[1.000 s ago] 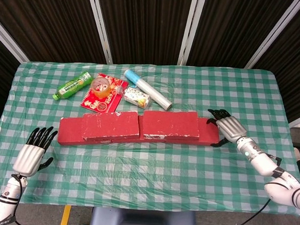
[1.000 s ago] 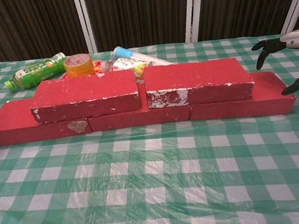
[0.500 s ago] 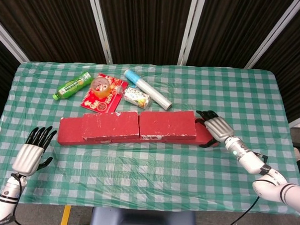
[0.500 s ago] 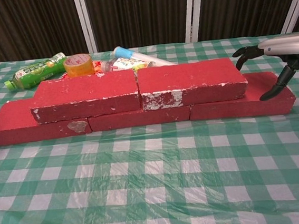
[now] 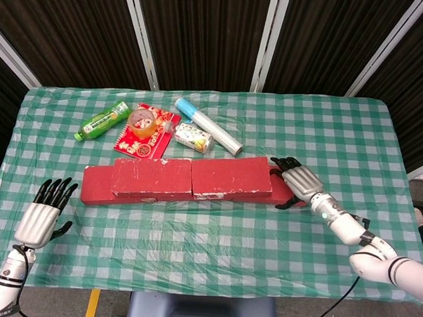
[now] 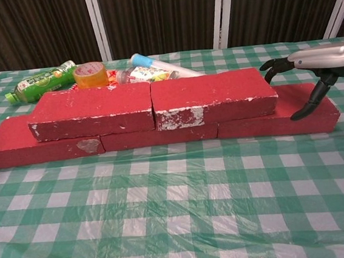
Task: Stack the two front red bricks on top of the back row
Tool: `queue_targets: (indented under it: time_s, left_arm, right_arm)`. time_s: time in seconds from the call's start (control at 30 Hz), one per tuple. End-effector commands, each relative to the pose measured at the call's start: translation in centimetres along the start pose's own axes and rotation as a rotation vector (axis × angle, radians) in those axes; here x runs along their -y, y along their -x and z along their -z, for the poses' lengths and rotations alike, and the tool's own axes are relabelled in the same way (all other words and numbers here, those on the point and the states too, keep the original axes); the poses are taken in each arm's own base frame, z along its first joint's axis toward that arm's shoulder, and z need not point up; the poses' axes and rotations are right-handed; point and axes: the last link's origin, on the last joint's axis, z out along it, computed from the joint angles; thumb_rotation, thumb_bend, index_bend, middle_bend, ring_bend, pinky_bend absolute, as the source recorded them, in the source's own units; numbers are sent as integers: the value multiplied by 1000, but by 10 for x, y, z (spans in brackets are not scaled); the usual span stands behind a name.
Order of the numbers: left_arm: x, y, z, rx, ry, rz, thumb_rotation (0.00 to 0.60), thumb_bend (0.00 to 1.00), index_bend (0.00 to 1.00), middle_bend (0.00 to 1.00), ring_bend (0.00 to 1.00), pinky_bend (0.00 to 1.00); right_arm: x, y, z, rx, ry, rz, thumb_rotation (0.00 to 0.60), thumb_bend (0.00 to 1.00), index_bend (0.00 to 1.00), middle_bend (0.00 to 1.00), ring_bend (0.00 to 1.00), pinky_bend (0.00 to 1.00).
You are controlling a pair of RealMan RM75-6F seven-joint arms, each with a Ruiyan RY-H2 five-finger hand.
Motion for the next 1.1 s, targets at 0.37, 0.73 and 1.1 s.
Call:
queue_targets:
  time_s: [0.37, 0.73, 1.1]
  left_arm:
    - [-1, -4, 3, -20, 5, 0, 600, 250, 0, 0, 0, 57]
    - [0, -21, 15, -94, -26, -18, 600, 271, 0, 0, 0, 57]
    - [-3, -32, 23, -107, -43, -22, 600, 282, 0, 0, 0, 57]
  right_arm:
    - [-16, -8, 29, -79, 33, -21, 527, 189, 285, 13, 0, 0]
    - [-9, 38, 183, -432, 224, 28, 522, 189, 0, 0, 0, 0]
    - [6, 59, 229, -398, 311, 29, 529, 189, 0, 0, 0, 0]
